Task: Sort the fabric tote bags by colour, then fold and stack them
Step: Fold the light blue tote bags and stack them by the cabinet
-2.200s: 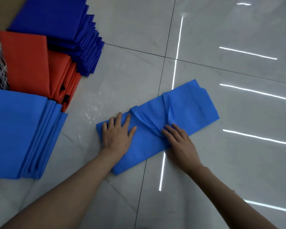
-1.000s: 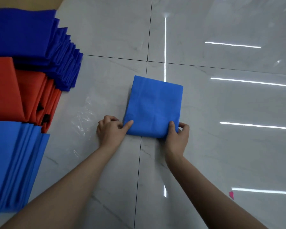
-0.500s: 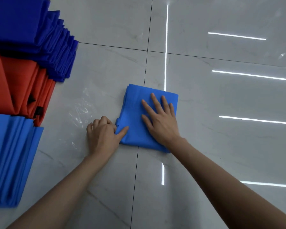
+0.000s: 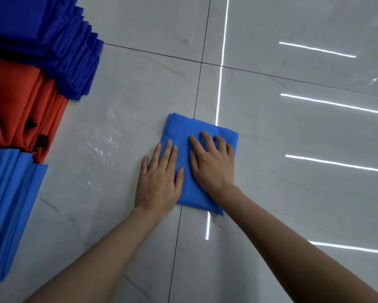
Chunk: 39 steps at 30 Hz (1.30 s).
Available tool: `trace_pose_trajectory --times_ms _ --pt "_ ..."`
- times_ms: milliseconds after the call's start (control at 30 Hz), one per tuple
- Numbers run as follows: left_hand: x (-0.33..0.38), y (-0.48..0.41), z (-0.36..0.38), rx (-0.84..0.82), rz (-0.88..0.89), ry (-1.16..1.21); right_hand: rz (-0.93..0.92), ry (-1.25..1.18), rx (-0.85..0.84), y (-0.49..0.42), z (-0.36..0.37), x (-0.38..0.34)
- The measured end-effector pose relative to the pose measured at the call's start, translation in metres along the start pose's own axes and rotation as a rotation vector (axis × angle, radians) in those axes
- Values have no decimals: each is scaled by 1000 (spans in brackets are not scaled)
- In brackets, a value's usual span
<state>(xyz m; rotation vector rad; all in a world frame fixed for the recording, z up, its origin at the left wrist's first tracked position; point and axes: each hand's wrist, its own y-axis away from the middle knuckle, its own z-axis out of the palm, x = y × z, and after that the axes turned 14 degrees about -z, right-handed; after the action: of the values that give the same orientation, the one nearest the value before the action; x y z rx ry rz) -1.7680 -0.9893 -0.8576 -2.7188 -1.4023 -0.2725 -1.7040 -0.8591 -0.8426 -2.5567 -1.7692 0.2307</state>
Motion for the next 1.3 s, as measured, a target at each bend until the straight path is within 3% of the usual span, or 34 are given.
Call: trace_pose_trajectory --times_ms 200,433,533,633,733,800,867,933,1000,1067,1167,1300 --pt "-2 -1 4 -10 -7 1 -75 -76 -204 -23 6 12" --pt "-16 -8 5 22 71 -50 117 79 -45 7 -9 60" --pt "-25 -11 -7 99 19 -115 216 74 0 34 -12 51" --pt "-11 6 -16 169 -24 -31 362 57 -121 49 -17 23" --pt "0 43 -8 87 -87 57 411 79 -212 58 -19 2" --pt "-3 60 0 41 -96 37 318 132 -101 64 -17 -5" --pt "-6 62 2 31 -102 12 91 121 -1 66 -10 -8" --pt "-6 61 3 28 -103 0 -156 43 -32 62 -4 -7" --pt "-5 60 6 23 -108 -1 -256 1 -135 57 -1 -8" --pt "-5 60 7 28 -114 5 -156 -39 -206 55 0 -8" --pt "-5 62 5 19 -177 39 235 -65 -176 55 -3 -14" --pt "2 67 -16 27 -444 268 427 -98 -188 59 -15 -38"
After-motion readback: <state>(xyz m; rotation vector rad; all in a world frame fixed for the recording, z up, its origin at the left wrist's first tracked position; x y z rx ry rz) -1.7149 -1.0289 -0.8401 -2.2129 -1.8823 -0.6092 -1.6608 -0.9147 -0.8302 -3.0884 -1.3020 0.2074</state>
